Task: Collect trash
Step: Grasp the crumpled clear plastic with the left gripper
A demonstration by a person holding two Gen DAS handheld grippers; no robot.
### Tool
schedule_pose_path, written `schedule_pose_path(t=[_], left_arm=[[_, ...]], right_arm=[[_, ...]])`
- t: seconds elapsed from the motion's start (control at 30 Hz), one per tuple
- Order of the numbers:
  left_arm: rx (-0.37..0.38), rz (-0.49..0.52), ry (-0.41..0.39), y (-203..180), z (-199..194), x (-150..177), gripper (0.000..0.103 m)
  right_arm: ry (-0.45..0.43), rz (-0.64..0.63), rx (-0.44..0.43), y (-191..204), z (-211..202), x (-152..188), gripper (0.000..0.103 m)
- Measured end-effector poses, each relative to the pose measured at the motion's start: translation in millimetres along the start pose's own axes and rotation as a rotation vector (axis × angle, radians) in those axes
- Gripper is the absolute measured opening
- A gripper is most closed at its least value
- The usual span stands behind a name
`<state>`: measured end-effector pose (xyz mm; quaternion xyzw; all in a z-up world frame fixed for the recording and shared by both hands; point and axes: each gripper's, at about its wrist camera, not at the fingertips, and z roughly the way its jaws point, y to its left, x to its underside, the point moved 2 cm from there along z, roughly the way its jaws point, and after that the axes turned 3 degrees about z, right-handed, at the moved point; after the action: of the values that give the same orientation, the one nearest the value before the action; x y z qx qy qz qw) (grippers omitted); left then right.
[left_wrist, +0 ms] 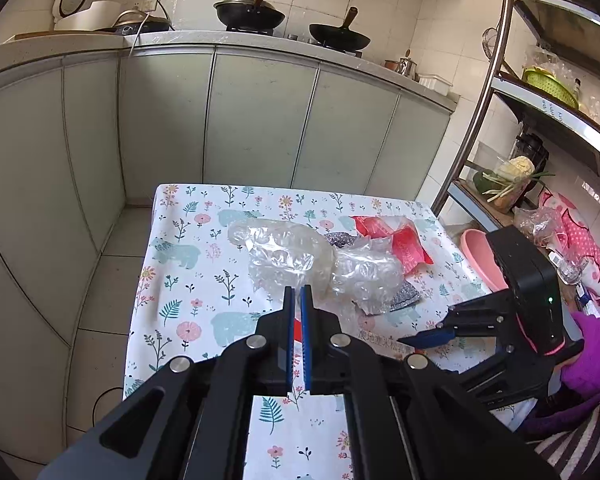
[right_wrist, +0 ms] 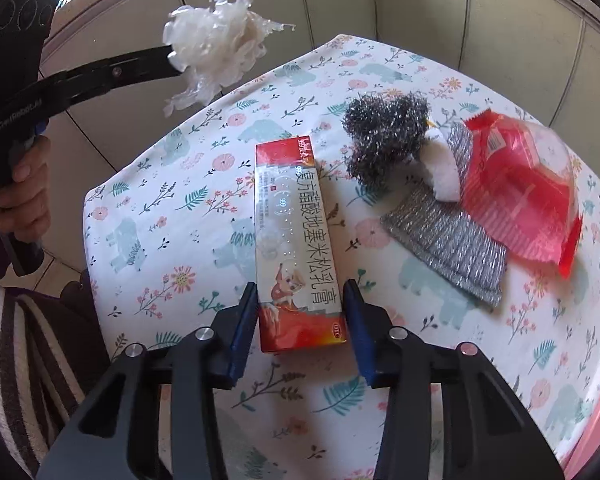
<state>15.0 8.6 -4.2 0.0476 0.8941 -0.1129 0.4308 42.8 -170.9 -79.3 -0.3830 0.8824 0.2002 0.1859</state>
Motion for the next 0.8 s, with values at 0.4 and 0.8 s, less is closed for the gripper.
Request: schedule_pose_path(t=[0.4, 0.8], left_arm=[[0.03, 0.034, -0.019, -14, -5, -5, 0.002], [0.095, 0.097, -0.006, -46, 11, -14, 0.002]], right_arm=[[-0.018, 0.101, 0.096, -8, -43, 64, 0.042], [-0.172, 0.442, 0.334, -68, -98, 106, 0.042]])
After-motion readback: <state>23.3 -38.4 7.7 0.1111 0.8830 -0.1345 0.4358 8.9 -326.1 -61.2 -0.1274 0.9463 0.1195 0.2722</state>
